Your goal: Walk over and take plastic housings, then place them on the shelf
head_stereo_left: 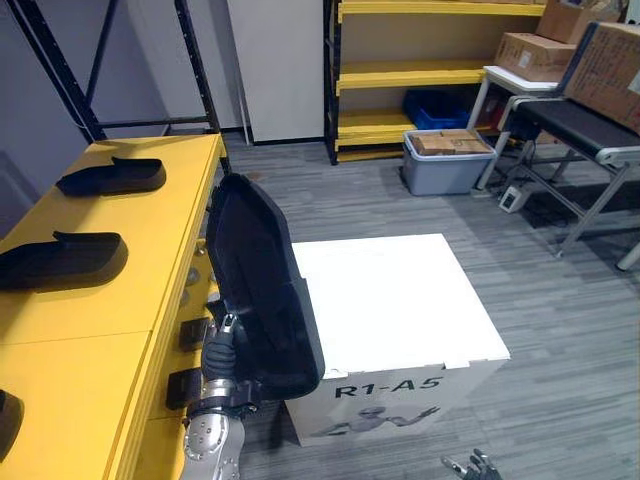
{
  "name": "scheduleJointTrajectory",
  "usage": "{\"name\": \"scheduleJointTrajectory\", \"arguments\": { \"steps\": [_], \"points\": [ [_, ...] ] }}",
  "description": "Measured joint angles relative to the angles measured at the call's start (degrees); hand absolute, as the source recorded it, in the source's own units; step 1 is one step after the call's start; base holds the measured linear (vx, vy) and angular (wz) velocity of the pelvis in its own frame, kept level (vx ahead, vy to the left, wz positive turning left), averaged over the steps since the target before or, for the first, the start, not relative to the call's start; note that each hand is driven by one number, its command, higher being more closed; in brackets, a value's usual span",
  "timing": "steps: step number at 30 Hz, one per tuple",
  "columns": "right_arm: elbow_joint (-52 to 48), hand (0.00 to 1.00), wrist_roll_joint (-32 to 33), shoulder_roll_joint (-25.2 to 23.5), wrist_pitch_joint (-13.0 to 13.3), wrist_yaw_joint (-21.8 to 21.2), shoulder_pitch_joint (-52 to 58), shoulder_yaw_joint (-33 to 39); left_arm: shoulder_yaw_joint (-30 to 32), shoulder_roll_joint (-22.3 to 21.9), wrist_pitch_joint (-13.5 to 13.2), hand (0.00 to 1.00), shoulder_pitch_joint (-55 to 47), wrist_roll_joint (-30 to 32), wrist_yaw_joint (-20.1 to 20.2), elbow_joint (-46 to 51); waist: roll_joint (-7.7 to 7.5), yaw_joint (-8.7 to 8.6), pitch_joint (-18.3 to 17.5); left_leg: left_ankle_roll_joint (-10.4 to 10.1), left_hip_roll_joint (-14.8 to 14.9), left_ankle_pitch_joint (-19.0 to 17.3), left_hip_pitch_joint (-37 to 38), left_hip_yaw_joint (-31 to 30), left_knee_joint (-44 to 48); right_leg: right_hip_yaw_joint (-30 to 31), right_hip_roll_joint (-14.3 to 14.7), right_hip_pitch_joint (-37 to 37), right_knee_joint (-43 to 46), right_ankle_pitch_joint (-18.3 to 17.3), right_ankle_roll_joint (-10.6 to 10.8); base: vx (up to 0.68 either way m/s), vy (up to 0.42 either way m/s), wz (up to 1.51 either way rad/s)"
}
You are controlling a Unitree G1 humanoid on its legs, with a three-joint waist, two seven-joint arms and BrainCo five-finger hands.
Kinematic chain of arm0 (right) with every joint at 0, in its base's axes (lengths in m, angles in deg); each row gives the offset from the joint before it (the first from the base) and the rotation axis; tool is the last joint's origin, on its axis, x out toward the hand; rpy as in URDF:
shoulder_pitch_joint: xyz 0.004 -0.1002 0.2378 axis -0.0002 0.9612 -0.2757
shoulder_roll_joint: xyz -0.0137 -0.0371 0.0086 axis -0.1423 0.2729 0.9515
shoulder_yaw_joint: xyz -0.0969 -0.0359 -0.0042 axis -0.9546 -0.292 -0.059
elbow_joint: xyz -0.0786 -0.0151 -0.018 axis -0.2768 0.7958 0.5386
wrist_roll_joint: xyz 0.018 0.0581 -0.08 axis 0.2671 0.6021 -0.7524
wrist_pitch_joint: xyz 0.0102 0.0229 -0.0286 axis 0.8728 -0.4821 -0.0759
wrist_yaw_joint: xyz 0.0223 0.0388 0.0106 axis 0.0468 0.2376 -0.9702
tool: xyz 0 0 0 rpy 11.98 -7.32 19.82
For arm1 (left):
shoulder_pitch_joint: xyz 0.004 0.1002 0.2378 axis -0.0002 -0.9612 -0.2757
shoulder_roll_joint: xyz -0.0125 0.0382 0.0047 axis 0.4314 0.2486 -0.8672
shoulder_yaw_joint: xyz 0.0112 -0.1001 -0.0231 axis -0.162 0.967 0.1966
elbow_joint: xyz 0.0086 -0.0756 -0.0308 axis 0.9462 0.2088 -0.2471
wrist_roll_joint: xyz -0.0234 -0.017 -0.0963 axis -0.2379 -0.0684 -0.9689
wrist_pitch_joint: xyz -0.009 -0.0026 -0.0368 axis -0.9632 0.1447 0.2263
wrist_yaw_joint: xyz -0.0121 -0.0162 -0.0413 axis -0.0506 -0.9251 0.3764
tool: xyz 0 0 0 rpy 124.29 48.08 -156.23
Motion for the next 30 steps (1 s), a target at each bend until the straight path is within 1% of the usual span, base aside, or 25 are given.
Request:
{"name": "scheduleJointTrajectory", "arguments": {
  "steps": [4,5,7,8,9,11,12,13,14,15,16,17,18,19,20,21,22,23,24,25,26,27,28,29,30],
  "points": [
    [1.1,0.00,-0.7,0.3,0.0,-0.1,-0.7,-3.2,0.0,0.2,0.0,1.00,-0.1,0.3,0.0,0.0,-0.20,0.17,0.1,0.1,-0.6,1.3,-0.1,-2.6,-1.3,-2.5,-0.8,0.4,-0.1,-0.3,0.3,0.00,0.016,0.39],
    [1.4,0.00,-1.1,0.4,0.0,-0.1,-1.2,-4.3,-0.5,0.1,0.0,1.00,-0.1,0.4,0.0,0.0,-0.49,0.21,0.3,0.3,-0.9,1.7,-0.2,-3.8,-1.7,-3.5,-1.1,0.5,0.3,-1.0,0.9,-0.01,0.004,0.50],
    [2.2,0.00,-1.3,0.4,0.0,0.0,-1.8,-5.3,-1.9,0.0,0.0,1.00,-0.2,0.4,0.0,0.0,-0.59,1.41,0.5,0.5,-1.5,1.8,-0.2,-5.5,-1.6,-5.2,-1.8,0.2,2.8,-3.0,1.4,-0.01,0.008,0.59],
    [2.5,0.00,-1.8,0.4,0.0,0.0,-1.8,-6.0,-3.1,0.0,0.0,1.00,-0.2,0.4,0.0,0.0,-1.01,1.51,1.0,0.6,-2.0,2.2,-0.2,-7.8,-1.6,-7.2,-2.7,-0.3,5.8,-5.1,1.7,0.01,0.000,0.98],
    [2.8,0.00,-2.2,0.4,0.0,0.0,-1.9,-6.8,-4.2,0.0,0.1,1.00,-0.2,0.4,-0.1,0.0,-1.29,1.90,1.1,0.8,-2.7,2.7,-0.7,-10.3,-1.5,-9.8,-4.2,-1.5,10.1,-7.6,1.8,0.02,-0.003,1.11],
    [2.7,0.00,-2.3,0.4,0.0,0.4,-2.1,-7.9,-5.0,-0.2,0.1,1.00,-0.2,0.4,-0.1,0.4,-1.70,2.32,1.3,0.8,-4.3,3.5,-2.3,-14.3,-0.7,-13.2,-6.6,-3.2,15.3,-10.2,2.1,0.03,0.000,1.26],
    [2.5,0.00,-2.3,0.6,0.0,0.8,-2.7,-8.8,-5.5,-0.5,0.1,1.00,-0.2,0.4,-0.2,1.5,-2.15,2.57,2.4,0.3,-5.8,4.3,-3.8,-17.5,0.7,-16.5,-8.6,-3.5,17.8,-11.8,2.4,0.03,0.017,1.57],
    [1.8,0.00,-2.3,0.7,0.0,0.9,-3.1,-9.6,-5.5,-0.8,0.1,1.00,-0.2,0.4,-0.3,2.4,-2.49,3.21,3.0,0.0,-6.9,5.0,-4.9,-18.9,1.5,-18.5,-10.1,-3.9,19.5,-12.7,2.7,0.03,0.035,1.66],
    [0.3,0.00,-2.3,1.0,0.0,1.3,-3.7,-10.4,-5.5,-1.4,0.2,1.00,-0.2,0.4,-0.6,3.8,-2.56,4.44,3.9,-0.6,-8.1,5.7,-6.5,-20.0,2.7,-21.0,-11.8,-4.3,21.2,-13.7,2.9,0.01,0.047,1.18],
    [-0.5,0.00,-2.3,1.3,0.0,1.4,-4.0,-11.0,-5.3,-1.7,0.1,1.00,-0.4,0.4,-0.7,4.6,-2.51,4.91,4.4,-0.7,-8.6,5.9,-7.3,-20.0,3.3,-22.0,-12.6,-4.5,21.9,-14.1,3.0,-0.01,0.070,1.15],
    [-1.4,0.00,-2.4,1.6,-0.3,1.8,-5.1,-11.1,-5.3,-2.1,0.1,1.00,-0.5,0.3,-1.1,6.1,-2.26,5.77,4.7,-1.0,-9.6,6.3,-9.2,-19.2,4.7,-24.2,-13.9,-4.8,22.9,-14.6,3.0,-0.03,0.091,1.03],
    [-1.8,0.00,-2.3,1.5,-0.3,2.5,-6.2,-11.0,-5.3,-2.6,0.1,1.00,-0.6,0.4,-1.3,7.6,-2.16,6.12,5.3,-2.0,-9.2,6.4,-10.7,-13.3,4.5,-26.3,-15.2,-4.8,23.6,-14.8,3.1,-0.05,0.097,1.01],
    [-2.1,0.00,-2.4,1.3,-0.3,2.8,-6.6,-10.9,-4.9,-2.9,0.1,1.00,-0.9,0.3,-1.4,8.8,-1.91,6.23,5.7,1.0,-7.8,4.0,-11.7,-7.7,4.6,-28.0,-15.5,-4.7,24.0,-14.8,3.0,-0.08,0.105,0.95],
    [-3.1,0.00,-2.4,1.2,-0.6,3.3,-7.1,-11.0,-4.7,-3.1,-0.3,1.00,-1.1,0.3,-1.5,10.6,-1.77,6.15,6.5,1.7,-4.0,2.6,-14.5,3.9,8.3,-29.9,-16.4,-4.7,25.1,-14.9,2.9,-0.12,0.101,0.81],
    [-4.1,0.00,-2.4,0.9,-0.7,3.5,-6.9,-11.0,-4.7,-3.4,-0.6,1.00,-1.1,0.3,-1.5,11.1,-1.81,5.85,6.6,2.1,-1.0,1.4,-16.7,11.1,12.4,-31.7,-17.3,-4.6,26.1,-15.2,3.0,-0.10,0.146,1.04],
    [-4.6,0.00,-2.6,0.8,-0.9,4.0,-6.8,-11.1,-5.1,-3.4,-0.6,1.00,-1.0,0.3,-1.5,11.3,-1.08,5.57,6.5,3.8,2.5,-0.2,-18.6,17.3,18.3,-33.9,-18.8,-4.0,28.1,-16.0,3.5,-0.03,0.179,1.07],
    [-5.7,0.00,-3.3,1.4,-1.1,4.1,-5.9,-11.1,-5.5,-3.7,-0.7,1.00,-1.2,0.2,-1.4,11.4,-0.10,5.67,6.6,3.4,4.2,-0.4,-19.2,19.7,21.5,-35.8,-20.1,-3.0,31.5,-17.7,5.0,0.01,0.177,0.97],
    [-5.8,0.00,-3.5,1.3,-1.1,4.3,-5.8,-11.0,-5.6,-3.8,-0.7,1.00,-1.2,0.2,-1.3,11.4,-0.20,5.62,6.9,3.7,2.8,-0.7,-19.2,18.7,22.0,-35.9,-21.3,-2.7,33.1,-18.6,5.4,-0.02,0.203,1.02],
    [-5.9,0.00,-3.6,1.2,-1.1,4.4,-5.9,-11.3,-5.8,-3.8,-0.6,1.00,-1.4,0.1,-1.6,11.3,-0.23,5.19,6.6,4.5,-0.4,-0.7,-19.1,16.0,19.0,-35.9,-22.3,-2.6,33.0,-19.0,5.8,-0.07,0.162,1.01],
    [-5.7,0.00,-3.6,1.1,-1.0,4.4,-6.1,-11.1,-6.1,-3.7,-0.7,1.00,-1.3,0.1,-1.7,11.0,-0.34,4.52,6.3,4.9,-1.7,-0.4,-18.8,15.1,16.4,-35.9,-22.0,-2.3,31.3,-18.9,5.8,-0.08,0.189,1.84],
    [-4.3,0.00,-3.6,0.1,-0.8,4.4,-6.5,-10.5,-6.5,-3.5,-0.7,1.00,-0.6,0.1,-1.6,10.3,-1.91,3.12,5.7,5.7,-3.0,-1.1,-17.6,16.5,15.0,-37.9,-22.2,-0.7,25.6,-17.7,4.9,-0.04,0.117,1.61],
    [-3.7,0.00,-3.6,0.2,-0.9,4.4,-7.1,-10.6,-6.8,-3.5,-0.8,1.00,-0.6,0.1,-1.6,10.4,-1.31,3.33,5.5,5.5,-2.3,-1.4,-18.1,16.2,18.6,-38.2,-22.1,-0.5,25.3,-17.7,5.0,0.02,0.105,1.38],
    [-3.5,0.00,-3.7,0.5,-0.9,4.3,-7.7,-10.7,-7.0,-3.7,-1.2,1.00,-0.8,0.1,-1.6,10.1,0.33,4.08,4.6,3.0,-0.7,-1.4,-15.3,14.5,16.9,-38.0,-21.2,-0.5,25.3,-17.5,5.2,0.07,0.091,0.60],
    [-1.2,0.00,-4.1,0.0,-0.9,4.3,-9.0,-10.7,-6.9,-3.0,-1.5,1.00,0.7,0.1,-1.6,8.1,-0.21,4.31,4.8,1.6,-2.5,-0.9,-13.5,13.7,13.0,-36.9,-22.4,-0.3,25.2,-16.1,6.0,0.08,0.121,0.59],
    [0.4,0.00,-4.7,-0.2,-0.9,3.8,-10.0,-11.1,-7.0,-3.0,-1.5,1.00,1.2,0.1,-1.6,6.8,-0.32,4.30,4.7,3.3,-4.0,0.1,-12.8,13.2,12.3,-36.4,-22.8,0.4,24.6,-14.3,6.3,0.05,0.126,0.48]
  ]
}}
